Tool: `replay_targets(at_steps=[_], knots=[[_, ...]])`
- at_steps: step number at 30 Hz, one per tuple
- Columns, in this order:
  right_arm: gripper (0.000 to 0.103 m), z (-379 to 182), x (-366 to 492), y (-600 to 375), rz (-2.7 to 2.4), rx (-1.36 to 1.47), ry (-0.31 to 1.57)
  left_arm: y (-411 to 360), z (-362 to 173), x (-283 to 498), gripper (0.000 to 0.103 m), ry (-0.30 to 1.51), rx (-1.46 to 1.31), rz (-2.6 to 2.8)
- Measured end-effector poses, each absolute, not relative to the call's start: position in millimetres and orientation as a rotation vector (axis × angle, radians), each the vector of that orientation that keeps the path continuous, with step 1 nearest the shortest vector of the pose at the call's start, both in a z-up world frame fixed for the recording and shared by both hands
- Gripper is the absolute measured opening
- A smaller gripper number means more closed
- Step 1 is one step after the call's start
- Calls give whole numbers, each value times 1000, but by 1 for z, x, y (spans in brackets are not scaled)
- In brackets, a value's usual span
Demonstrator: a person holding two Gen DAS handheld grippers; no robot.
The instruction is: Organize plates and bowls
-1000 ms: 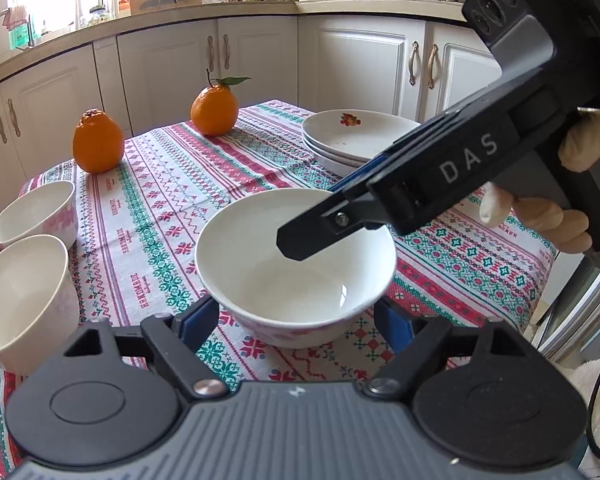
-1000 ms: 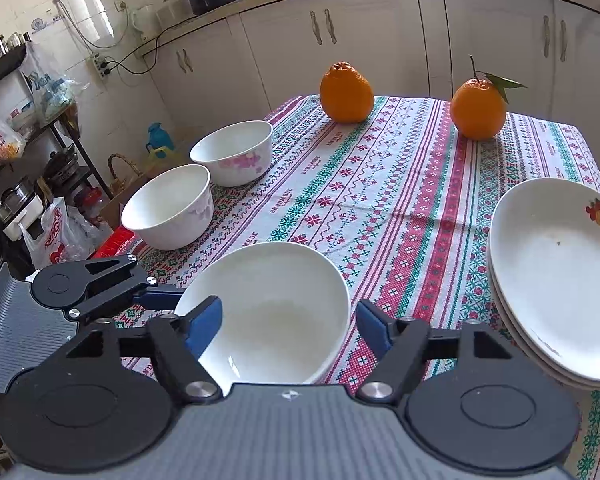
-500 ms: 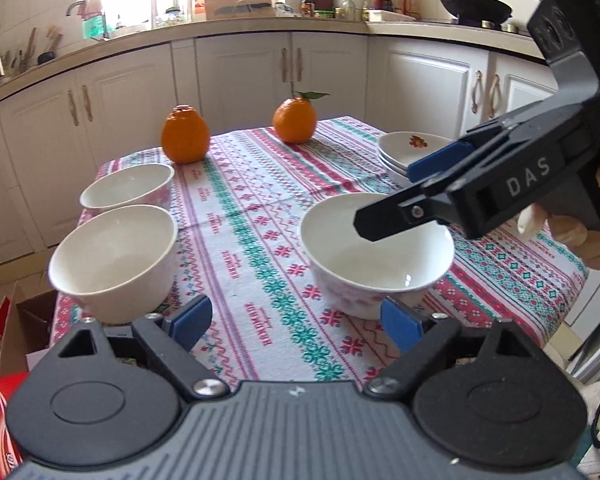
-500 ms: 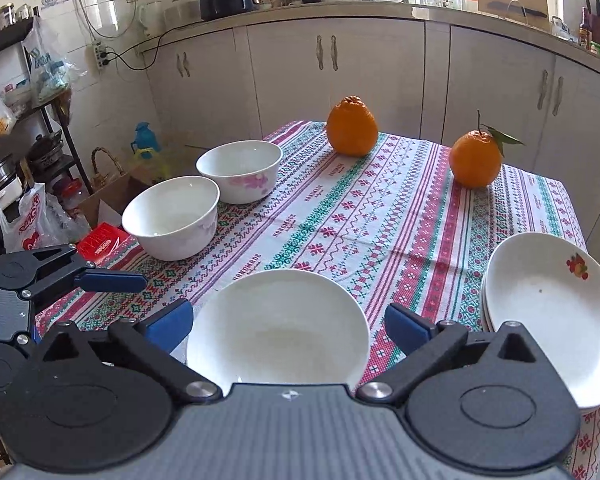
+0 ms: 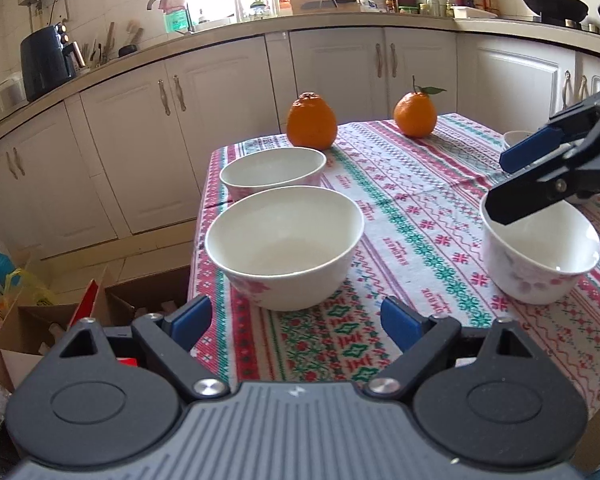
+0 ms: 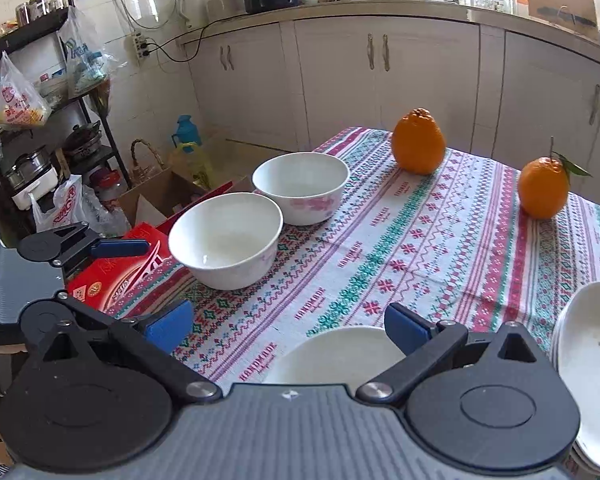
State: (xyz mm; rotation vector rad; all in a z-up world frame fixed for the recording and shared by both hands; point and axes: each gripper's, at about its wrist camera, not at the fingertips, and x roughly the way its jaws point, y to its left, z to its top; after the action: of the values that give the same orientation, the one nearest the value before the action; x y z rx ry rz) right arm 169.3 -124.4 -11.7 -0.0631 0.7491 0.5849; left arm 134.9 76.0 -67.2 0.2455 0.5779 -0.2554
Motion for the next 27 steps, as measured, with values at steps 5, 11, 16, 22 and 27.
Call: replay_targets(at_steps=[5, 11, 16, 22, 27], knots=[[102, -8, 190, -108, 658, -52, 779, 85, -69, 148, 91, 562, 238, -239], [99, -8, 219, -85, 697, -113, 803, 87, -77, 158, 91, 581, 230, -264], [95, -13, 244, -69, 721, -136, 834, 88, -79, 166, 91, 582, 216, -284], [88, -23, 266, -50, 752, -155, 874, 86, -81, 174, 92, 584, 210, -311], [83, -31, 280, -38, 766, -166, 903, 85, -82, 176, 91, 584, 205, -328]])
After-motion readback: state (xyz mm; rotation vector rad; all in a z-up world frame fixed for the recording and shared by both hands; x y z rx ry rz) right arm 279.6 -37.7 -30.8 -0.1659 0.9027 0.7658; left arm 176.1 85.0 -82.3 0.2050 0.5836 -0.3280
